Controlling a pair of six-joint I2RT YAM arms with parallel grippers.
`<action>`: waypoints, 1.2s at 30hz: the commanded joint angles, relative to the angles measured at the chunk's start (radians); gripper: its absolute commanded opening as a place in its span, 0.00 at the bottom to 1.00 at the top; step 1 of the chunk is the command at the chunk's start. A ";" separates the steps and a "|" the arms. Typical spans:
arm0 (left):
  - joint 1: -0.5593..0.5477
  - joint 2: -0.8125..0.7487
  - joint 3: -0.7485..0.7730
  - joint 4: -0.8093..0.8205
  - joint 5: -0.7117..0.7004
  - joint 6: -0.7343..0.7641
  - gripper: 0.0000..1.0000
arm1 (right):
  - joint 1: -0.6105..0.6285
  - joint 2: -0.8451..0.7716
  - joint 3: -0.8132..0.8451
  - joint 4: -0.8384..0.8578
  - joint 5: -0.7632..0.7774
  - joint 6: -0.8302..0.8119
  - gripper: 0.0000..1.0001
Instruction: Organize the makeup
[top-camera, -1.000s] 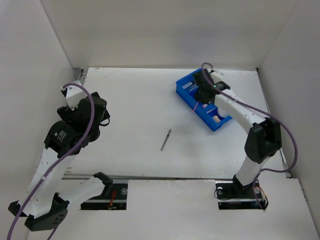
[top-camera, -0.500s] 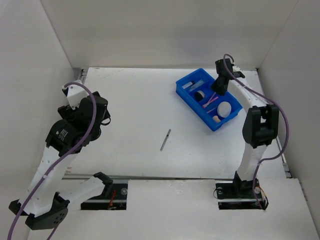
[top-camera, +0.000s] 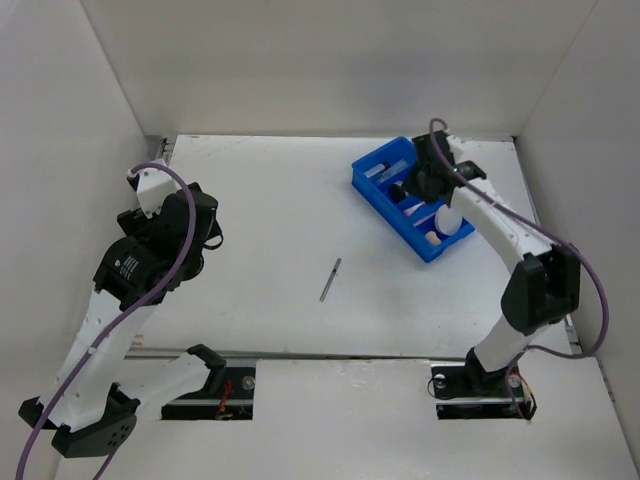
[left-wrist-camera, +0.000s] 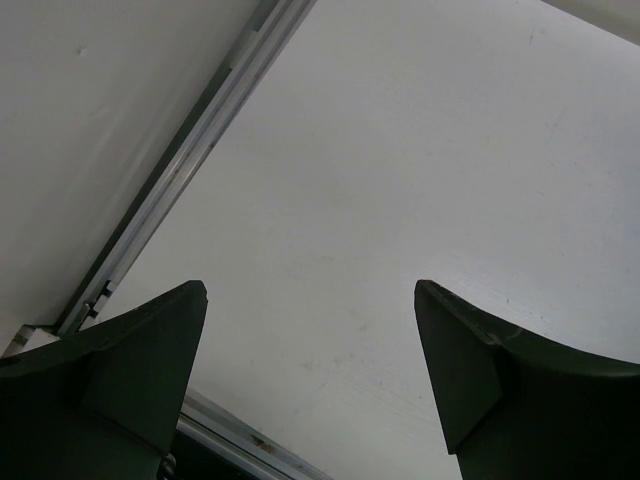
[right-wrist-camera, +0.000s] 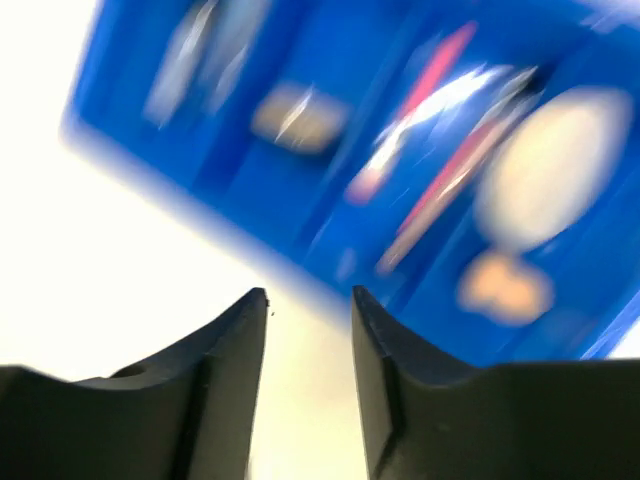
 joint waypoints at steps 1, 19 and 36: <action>0.007 -0.004 0.028 -0.011 -0.041 0.012 0.82 | 0.218 -0.063 -0.098 0.017 -0.016 0.018 0.47; 0.007 -0.031 0.010 -0.022 -0.011 -0.007 0.82 | 0.638 0.263 -0.111 0.010 0.016 0.236 0.56; 0.007 -0.040 0.001 -0.022 -0.020 -0.016 0.82 | 0.623 0.274 -0.013 -0.077 0.136 0.218 0.05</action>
